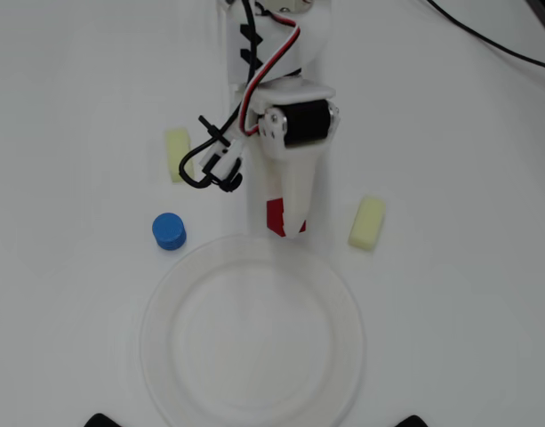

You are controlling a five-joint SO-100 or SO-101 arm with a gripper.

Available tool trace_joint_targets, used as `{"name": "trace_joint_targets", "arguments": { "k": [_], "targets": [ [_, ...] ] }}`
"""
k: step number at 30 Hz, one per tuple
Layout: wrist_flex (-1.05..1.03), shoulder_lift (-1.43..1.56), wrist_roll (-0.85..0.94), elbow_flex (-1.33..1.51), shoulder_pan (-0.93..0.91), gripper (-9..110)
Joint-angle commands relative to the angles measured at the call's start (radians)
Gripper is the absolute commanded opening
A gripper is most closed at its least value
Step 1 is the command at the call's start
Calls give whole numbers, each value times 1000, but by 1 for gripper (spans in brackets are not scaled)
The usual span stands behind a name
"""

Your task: Grasp a red block and put it in the dish.

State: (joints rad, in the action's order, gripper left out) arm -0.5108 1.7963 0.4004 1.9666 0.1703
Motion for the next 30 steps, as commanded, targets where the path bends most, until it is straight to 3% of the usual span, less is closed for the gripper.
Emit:
{"name": "trace_joint_targets", "arguments": {
  "k": [1, 13, 24, 30],
  "targets": [
    [35, -87, 2, -127, -23, 0],
    [32, -445, -38, -411, -46, 0],
    [8, -531, -55, -434, -51, 0],
    [-71, -522, -69, -471, -52, 14]
  ]
}}
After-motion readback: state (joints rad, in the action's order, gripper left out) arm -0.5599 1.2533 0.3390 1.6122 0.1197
